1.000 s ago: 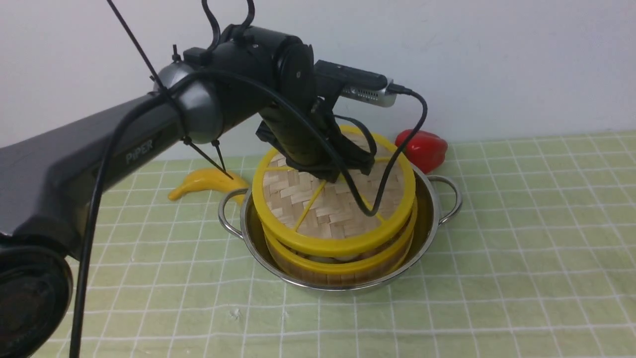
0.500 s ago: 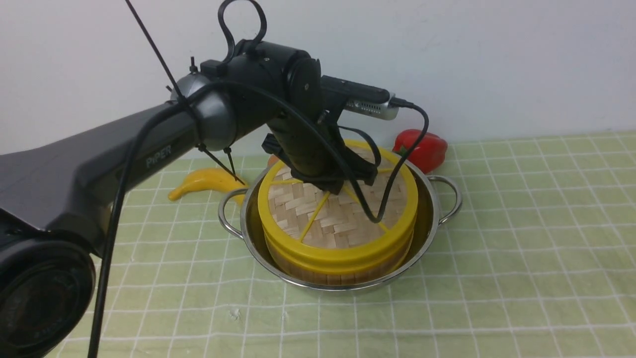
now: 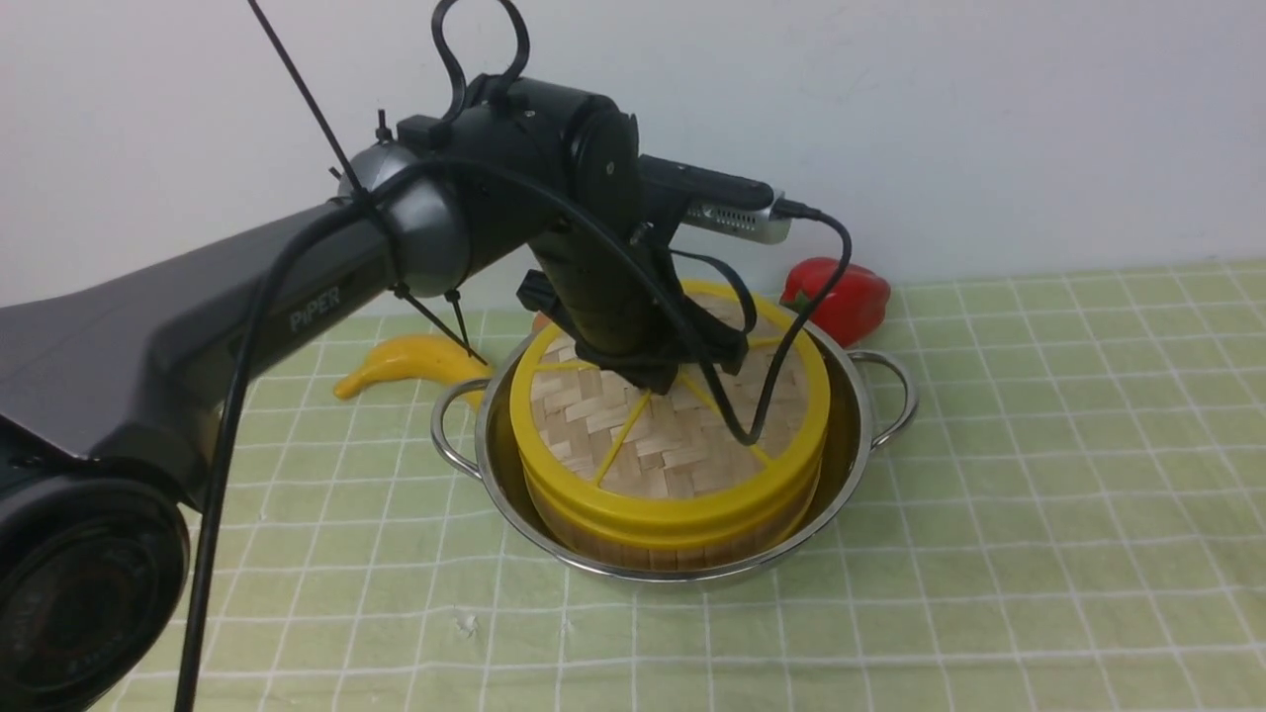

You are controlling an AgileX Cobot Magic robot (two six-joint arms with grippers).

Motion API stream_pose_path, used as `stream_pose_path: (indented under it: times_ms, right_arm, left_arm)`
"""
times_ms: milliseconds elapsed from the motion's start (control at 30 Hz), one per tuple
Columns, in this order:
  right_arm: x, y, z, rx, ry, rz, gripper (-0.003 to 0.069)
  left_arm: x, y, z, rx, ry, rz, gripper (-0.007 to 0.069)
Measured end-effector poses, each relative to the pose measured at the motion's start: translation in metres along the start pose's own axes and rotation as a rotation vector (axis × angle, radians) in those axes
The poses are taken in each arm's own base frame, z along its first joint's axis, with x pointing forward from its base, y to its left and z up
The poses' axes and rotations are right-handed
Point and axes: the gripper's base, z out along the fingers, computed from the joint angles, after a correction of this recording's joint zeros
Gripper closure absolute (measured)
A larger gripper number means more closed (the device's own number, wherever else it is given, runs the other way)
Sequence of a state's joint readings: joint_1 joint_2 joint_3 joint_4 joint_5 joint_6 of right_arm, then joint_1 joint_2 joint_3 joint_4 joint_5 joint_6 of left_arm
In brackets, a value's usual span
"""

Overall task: Place the steamer in the pot on the green tablecloth, and put the lid on the steamer.
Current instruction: 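Place the yellow bamboo steamer lid onto the steamer in the pot with the left gripper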

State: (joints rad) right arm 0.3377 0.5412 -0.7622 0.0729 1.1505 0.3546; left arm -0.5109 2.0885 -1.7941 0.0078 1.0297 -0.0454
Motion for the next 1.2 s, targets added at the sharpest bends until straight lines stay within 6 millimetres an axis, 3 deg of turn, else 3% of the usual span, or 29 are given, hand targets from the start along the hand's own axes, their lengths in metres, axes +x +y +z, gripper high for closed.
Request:
stream_pose_path:
  times_ms: [100, 1200]
  right_arm:
    - [0.0, 0.0, 0.0, 0.0, 0.0, 0.0, 0.0168]
    - [-0.0001, 0.0, 0.0, 0.0, -0.001, 0.0, 0.0168]
  left_arm:
    - [0.0016, 0.0, 0.0003, 0.0, 0.017, 0.0, 0.0617]
    - [0.0038, -0.0013, 0.0004, 0.015, 0.041, -0.01, 0.0617]
